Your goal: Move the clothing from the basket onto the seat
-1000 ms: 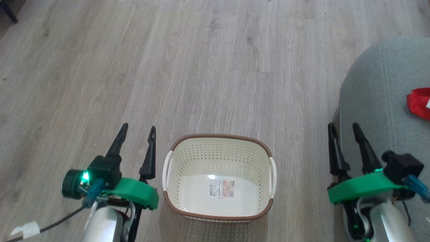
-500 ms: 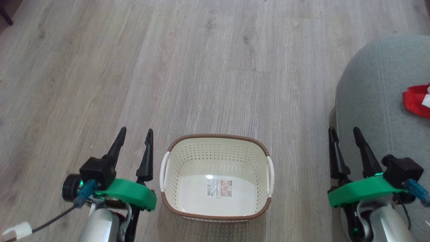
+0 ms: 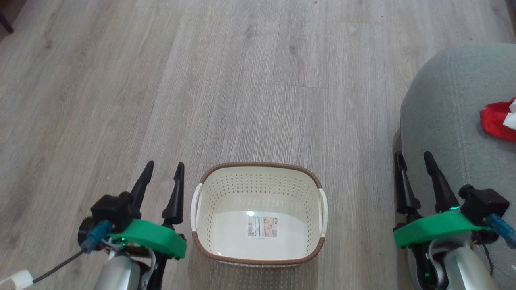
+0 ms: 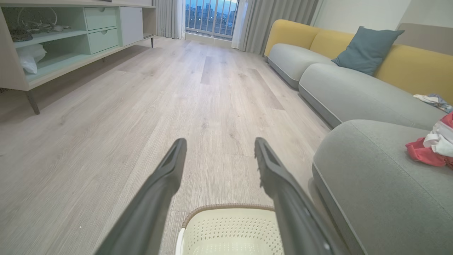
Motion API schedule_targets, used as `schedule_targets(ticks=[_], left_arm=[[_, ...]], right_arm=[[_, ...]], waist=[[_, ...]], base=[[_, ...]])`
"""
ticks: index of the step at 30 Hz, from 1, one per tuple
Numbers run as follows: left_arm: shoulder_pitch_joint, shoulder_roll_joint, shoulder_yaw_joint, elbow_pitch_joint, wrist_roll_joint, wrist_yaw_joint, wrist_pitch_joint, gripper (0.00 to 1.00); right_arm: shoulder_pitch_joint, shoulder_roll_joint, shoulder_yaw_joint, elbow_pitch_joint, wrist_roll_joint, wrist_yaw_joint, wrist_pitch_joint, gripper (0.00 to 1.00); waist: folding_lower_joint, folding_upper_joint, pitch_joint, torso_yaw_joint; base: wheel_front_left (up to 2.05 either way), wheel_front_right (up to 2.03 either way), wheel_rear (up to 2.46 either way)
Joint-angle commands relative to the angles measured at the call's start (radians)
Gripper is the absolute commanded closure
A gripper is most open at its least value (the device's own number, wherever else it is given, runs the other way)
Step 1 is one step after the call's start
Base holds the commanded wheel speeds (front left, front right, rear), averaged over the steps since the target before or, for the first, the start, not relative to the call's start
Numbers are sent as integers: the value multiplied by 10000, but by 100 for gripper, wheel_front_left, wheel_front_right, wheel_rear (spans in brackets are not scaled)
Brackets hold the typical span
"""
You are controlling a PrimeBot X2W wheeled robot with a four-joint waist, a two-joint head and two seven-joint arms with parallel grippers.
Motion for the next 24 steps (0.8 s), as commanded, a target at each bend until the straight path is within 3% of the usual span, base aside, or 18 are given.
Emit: schedule_targets(ticks=[1, 2, 7, 24], left_arm=[[-235, 21, 420, -289, -279, -139, -51, 0], [1, 0, 82, 17, -297, -128, 0, 100], [151, 0, 70, 508, -335, -115, 13, 100], [114, 64, 357, 497, -2305, -219, 480, 100]], right_arm=[[-225, 33, 232, -362, 27, -2, -64, 0], [-1, 0, 0, -6, 0, 0, 0, 100], [117, 2, 51, 498, 33, 0, 12, 100], [40, -36, -55, 486, 1903, 0, 498, 100]], waist=[[0, 0, -8, -6], [0, 0, -9, -6], [0, 0, -11, -12], [0, 0, -109, -253]], base=[[0, 0, 0], [0, 0, 0], [0, 0, 0], [0, 0, 0]])
